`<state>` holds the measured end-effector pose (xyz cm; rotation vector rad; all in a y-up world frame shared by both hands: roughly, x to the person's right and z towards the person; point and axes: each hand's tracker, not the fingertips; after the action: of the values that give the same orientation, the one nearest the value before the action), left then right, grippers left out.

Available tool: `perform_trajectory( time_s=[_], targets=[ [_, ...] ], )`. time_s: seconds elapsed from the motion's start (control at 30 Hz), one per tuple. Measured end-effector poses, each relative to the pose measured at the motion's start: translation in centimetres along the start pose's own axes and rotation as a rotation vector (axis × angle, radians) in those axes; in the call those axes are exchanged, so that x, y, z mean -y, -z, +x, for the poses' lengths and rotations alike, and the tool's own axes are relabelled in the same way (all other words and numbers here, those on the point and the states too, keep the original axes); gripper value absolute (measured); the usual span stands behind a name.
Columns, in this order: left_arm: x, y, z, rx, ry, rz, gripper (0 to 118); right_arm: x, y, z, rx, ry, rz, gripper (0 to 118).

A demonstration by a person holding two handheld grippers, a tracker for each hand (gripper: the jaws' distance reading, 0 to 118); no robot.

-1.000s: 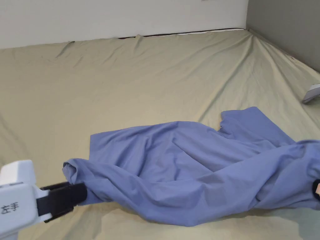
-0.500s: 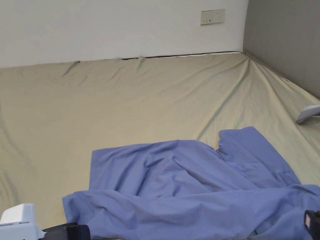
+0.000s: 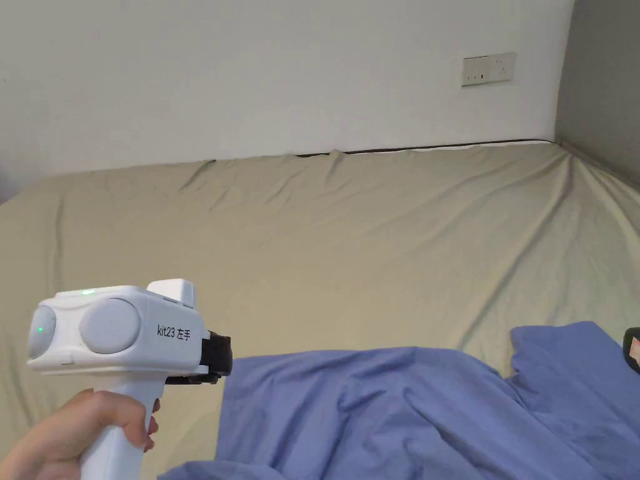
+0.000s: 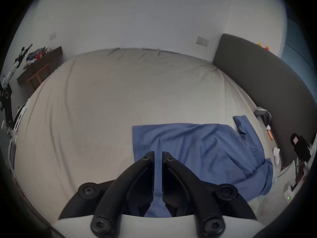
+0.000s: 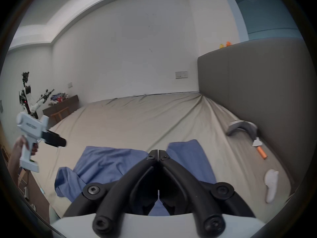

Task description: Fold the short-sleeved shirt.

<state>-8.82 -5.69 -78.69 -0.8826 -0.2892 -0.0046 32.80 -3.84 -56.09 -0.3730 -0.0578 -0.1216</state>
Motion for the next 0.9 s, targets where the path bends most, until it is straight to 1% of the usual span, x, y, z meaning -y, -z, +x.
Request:
perform_trajectory(
  time_s=[0.1,0.13,0.17,0.2,0.23,0.27,0.3,0.33,0.4,0.5,0.53,0.57,0.6,0.63,0.67,0.7,0.73,0.77,0.8,0.9],
  targets=[
    [-1.7,5.8,-1.1,0.001,0.012,-0.045,7,0.5,2.6,1.2,-0.021,0.055,-0.009,0],
    [-2.1,7.8,-1.3,-0.027,0.017,-0.086,9,0.8,3.5,1.6,-0.031,0.061,-0.025,0],
    [-2.5,9.4,-1.7,-0.047,0.016,-0.119,19,0.8,4.0,1.9,-0.032,0.059,-0.033,0],
    [-2.7,11.1,-2.2,-0.075,-0.001,-0.152,32,1.1,4.8,2.3,-0.028,0.057,-0.044,0],
    [-3.0,12.5,-2.5,-0.107,-0.019,-0.159,47,1.4,5.3,2.6,-0.02,0.052,-0.052,0],
    [-3.1,13.4,-2.5,-0.104,-0.012,-0.156,69,1.7,5.8,2.9,-0.009,0.052,-0.064,0],
    [-3.1,14.4,-2.6,-0.107,-0.012,-0.155,78,1.9,6.7,3.7,0.004,0.055,-0.076,0],
    [-3.1,14.9,-2.6,-0.108,-0.003,-0.158,81,2.2,7.1,4.1,0.009,0.057,-0.081,0],
    [-2.9,15.7,-2.4,-0.094,0.01,-0.174,81,2.6,7.5,4.6,0.008,0.053,-0.087,0],
    [-2.6,17.4,-2.3,-0.086,-0.011,-0.241,82,2.5,7.7,4.6,0.006,0.053,-0.094,0],
    [-2.4,17.5,-2.0,-0.096,0.0,-0.231,82,2.6,7.7,4.7,0.005,0.053,-0.098,0],
    [-2.4,17.2,-1.5,-0.111,0.032,-0.216,77,2.5,7.7,4.5,0.004,0.052,-0.102,0],
    [-2.3,16.8,-1.0,-0.124,0.071,-0.204,65,2.6,7.6,4.5,-0.001,0.05,-0.104,0],
    [-2.3,16.5,-0.6,-0.11,0.098,-0.194,47,2.7,7.4,4.7,-0.006,0.049,-0.106,0],
    [-2.4,16.1,-0.3,-0.085,0.105,-0.191,14,2.7,7.3,4.8,-0.008,0.049,-0.106,0],
    [-2.4,15.9,0.1,-0.028,0.101,-0.201,14,2.5,7.3,4.9,-0.006,0.052,-0.105,0],
    [-2.3,15.7,0.4,0.033,0.096,-0.207,6,2.5,7.1,5.1,-0.006,0.058,-0.1,0],
    [-2.2,15.7,0.6,0.068,0.067,-0.227,5,2.5,7.0,5.3,-0.007,0.064,-0.1,0],
    [-2.2,15.8,0.8,0.061,0.075,-0.235,5,2.5,6.8,5.4,-0.004,0.071,-0.1,0],
    [-1.5,15.4,1.8,0.015,0.16,-0.228,5,2.1,6.4,5.8,0.005,0.078,-0.096,0]
  ],
)
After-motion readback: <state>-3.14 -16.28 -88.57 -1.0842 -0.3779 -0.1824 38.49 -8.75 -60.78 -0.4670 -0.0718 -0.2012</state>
